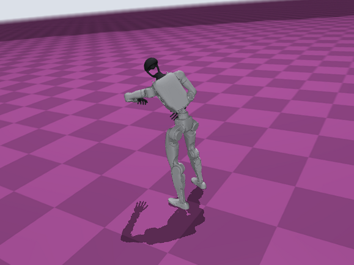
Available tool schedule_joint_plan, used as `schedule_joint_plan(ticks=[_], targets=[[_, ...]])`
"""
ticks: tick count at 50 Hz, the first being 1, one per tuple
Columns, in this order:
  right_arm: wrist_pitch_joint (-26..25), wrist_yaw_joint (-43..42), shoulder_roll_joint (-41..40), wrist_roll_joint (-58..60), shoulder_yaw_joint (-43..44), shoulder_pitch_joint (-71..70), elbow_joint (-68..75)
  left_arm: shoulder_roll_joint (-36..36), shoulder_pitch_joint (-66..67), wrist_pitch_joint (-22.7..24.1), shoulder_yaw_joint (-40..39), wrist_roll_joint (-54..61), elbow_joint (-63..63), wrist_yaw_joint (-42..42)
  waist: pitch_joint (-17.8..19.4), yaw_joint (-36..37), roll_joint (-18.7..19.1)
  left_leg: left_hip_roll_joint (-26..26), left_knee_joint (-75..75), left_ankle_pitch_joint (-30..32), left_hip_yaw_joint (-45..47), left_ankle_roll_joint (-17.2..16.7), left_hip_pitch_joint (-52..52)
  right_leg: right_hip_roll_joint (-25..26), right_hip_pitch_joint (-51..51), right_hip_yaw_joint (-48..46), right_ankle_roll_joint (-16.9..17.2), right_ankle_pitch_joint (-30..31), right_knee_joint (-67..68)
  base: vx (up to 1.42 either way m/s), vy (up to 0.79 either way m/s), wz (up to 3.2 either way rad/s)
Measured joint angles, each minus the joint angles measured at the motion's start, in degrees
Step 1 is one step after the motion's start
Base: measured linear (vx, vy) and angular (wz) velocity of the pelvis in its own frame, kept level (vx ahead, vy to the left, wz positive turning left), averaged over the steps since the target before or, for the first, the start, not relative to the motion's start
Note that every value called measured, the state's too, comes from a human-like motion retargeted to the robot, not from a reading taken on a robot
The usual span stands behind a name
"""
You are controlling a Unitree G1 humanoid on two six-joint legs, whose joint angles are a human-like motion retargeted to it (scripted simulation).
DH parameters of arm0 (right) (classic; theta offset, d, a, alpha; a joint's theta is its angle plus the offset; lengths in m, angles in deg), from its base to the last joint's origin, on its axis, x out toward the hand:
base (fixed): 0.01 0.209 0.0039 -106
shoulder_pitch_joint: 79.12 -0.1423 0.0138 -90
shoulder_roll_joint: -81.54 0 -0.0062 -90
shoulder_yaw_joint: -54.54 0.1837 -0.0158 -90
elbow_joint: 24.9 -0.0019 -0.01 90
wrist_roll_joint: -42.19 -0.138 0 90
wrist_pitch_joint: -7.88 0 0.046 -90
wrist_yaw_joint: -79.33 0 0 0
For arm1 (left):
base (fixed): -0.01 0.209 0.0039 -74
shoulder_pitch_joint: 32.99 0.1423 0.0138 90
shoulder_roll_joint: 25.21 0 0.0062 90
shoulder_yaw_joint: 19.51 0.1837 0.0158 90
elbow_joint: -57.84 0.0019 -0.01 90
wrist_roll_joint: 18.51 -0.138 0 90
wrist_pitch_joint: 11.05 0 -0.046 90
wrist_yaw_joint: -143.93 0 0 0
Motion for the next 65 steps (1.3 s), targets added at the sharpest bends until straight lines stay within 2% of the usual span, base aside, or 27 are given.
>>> schedule_joint_plan(ticks=[5,8,12,17,22,25,28,31,33,35,37,40,43,46,53,56,60,65], targets=[[-1.0,-3.1,-0.4,5.3,-3.3,-2.6,-0.8,0.0,0.0,-0.6,0.1,1.0,0.2,-4.4,0.4,-0.7,-1.4,-2.7,-2.5,1.0,2.0,0.8,-3.0,-0.9,-2.6,-14.8,-2.1,0.0,-4.1,-0.02,0.03,-0.07],[-1.5,-5.5,-0.4,8.7,-5.9,-5.0,-0.8,0.0,0.0,0.2,1.7,-1.2,-1.6,-7.5,0.7,-3.4,-1.5,-4.2,-3.1,1.5,3.4,0.9,-4.8,-0.9,-3.3,-18.5,-3.4,-1.5,-7.1,-0.01,0.04,-0.28],[-2.3,-6.3,-3.1,12.2,-7.8,-7.7,-0.8,0.0,0.0,1.2,6.0,-2.9,-2.7,-9.9,1.2,-7.9,-1.7,-5.4,-2.6,1.1,6.4,0.4,-6.6,-1.6,-6.6,-13.9,-2.5,-0.1,-7.9,0.07,0.03,-0.62],[-2.9,-5.1,-6.7,14.1,-8.0,-9.6,-2.7,0.0,0.0,2.1,11.9,-3.8,-5.4,-5.0,1.7,-14.1,-1.5,-5.8,-0.6,-0.5,14.1,-2.0,-6.7,-1.2,-10.6,-6.5,-1.3,0.6,-7.2,0.17,-0.01,-1.31],[-2.8,-5.2,-7.6,10.0,-6.6,-7.6,-3.5,0.0,0.0,1.4,14.1,-4.5,-7.8,-2.3,1.2,-21.9,1.5,-5.6,4.3,-0.9,17.5,-3.0,-4.3,-0.4,-9.2,-0.4,-1.6,-0.7,-7.8,0.27,-0.06,-1.18],[-0.7,-5.1,-3.8,5.6,-5.2,-5.1,-3.8,0.0,0.0,3.0,9.6,-3.0,-10.2,-2.4,0.2,-25.8,6.6,-5.1,8.7,-0.2,13.8,-2.2,-1.8,-0.1,-4.7,0.9,-1.9,-2.4,-7.5,0.34,-0.1,-0.61],[1.9,-4.3,4.7,-0.4,-4.1,-1.6,-3.8,0.0,0.0,5.9,0.4,0.5,-14.4,-2.9,-1.8,-28.0,15.8,-3.8,12.0,0.5,8.3,-2.1,-0.1,0.7,1.1,-0.1,-1.9,-4.1,-7.9,0.36,-0.11,-0.14],[3.0,-3.4,15.6,-1.6,-3.6,3.0,-2.9,0.0,0.0,8.1,-8.3,3.0,-18.5,-2.1,-7.1,-26.8,26.5,-2.7,13.7,2.7,4.8,-3.1,0.3,1.3,5.4,-1.6,-1.1,-5.1,-8.7,0.35,-0.1,0.14],[3.4,-3.0,23.7,-0.8,-3.2,5.9,-2.3,0.0,0.0,9.3,-14.1,1.9,-19.3,0.1,-11.3,-24.1,33.4,-2.3,15.7,4.1,3.6,-4.0,0.1,1.4,7.8,-2.7,-0.4,-5.6,-9.4,0.3,-0.09,0.32],[3.3,-2.4,30.3,-0.2,-2.1,8.8,-1.8,0.0,-2.0,9.7,-17.2,-1.1,-17.6,2.6,-15.8,-19.5,38.6,-2.2,17.9,5.0,3.3,-4.7,-0.1,1.3,10.0,-3.9,-0.1,-6.0,-10.5,0.25,-0.08,0.36],[3.0,-1.4,35.6,0.6,0.4,11.6,-1.5,0.0,-8.1,9.6,-16.5,-4.8,-12.9,5.5,-19.8,-13.4,42.3,-2.0,19.5,5.3,3.5,-5.2,-0.3,1.5,12.0,-5.0,-0.6,-6.4,-12.2,0.2,-0.06,0.35],[2.4,1.1,41.3,2.3,5.7,16.1,-1.6,0.0,-20.4,9.4,-10.2,-9.4,-2.1,11.5,-25.5,-3.4,45.2,-1.6,21.1,5.5,4.3,-6.1,-1.0,2.0,14.1,-6.2,-1.1,-6.5,-15.1,0.14,-0.04,0.29],[1.3,3.8,42.6,3.8,9.0,19.3,-2.3,0.0,-30.0,8.1,-3.7,-10.6,9.3,16.0,-30.5,4.6,44.4,-1.5,21.9,6.0,4.2,-7.1,-1.8,1.9,14.8,-7.2,-1.1,-6.5,-16.2,0.09,-0.02,0.3],[0.7,5.3,42.3,5.1,11.0,19.5,-3.9,0.0,-37.4,6.9,0.1,-8.4,20.4,20.9,-33.2,10.2,42.6,-1.6,22.5,6.5,3.1,-7.6,-3.0,1.7,14.5,-8.4,-1.0,-6.6,-15.8,0.05,0.0,0.37],[2.2,0.9,36.6,2.8,11.5,11.3,-10.5,0.0,-45.4,5.4,-2.5,1.1,38.6,27.6,-35.9,16.7,37.6,-2.5,22.4,6.9,-1.3,-8.4,-5.1,1.4,14.6,-12.7,-0.7,-7.4,-15.5,0.02,0.01,0.54],[3.8,-2.5,33.1,1.3,9.1,2.0,-15.0,0.0,-45.5,5.3,-5.8,4.7,43.1,28.7,-37.1,18.7,35.5,-2.7,21.1,6.4,-2.6,-8.7,-5.4,1.5,14.6,-14.1,-0.6,-7.3,-16.0,0.0,0.01,0.47],[5.2,-7.3,28.0,1.0,3.0,-17.4,-19.4,0.0,-44.5,5.9,-10.2,10.9,49.0,28.9,-37.8,20.9,32.8,-3.1,21.4,6.7,-4.5,-9.3,-7.0,1.3,13.8,-15.3,-0.3,-7.1,-15.9,-0.02,0.01,0.32],[5.9,-14.3,20.3,-0.9,-4.8,-44.6,-19.2,0.0,-41.9,6.7,-17.8,28.1,53.9,27.9,-35.9,24.0,28.1,-3.2,23.7,5.7,-4.3,-9.7,-10.3,0.4,13.1,-15.9,0.2,-6.8,-15.3,-0.01,0.01,0.12]])
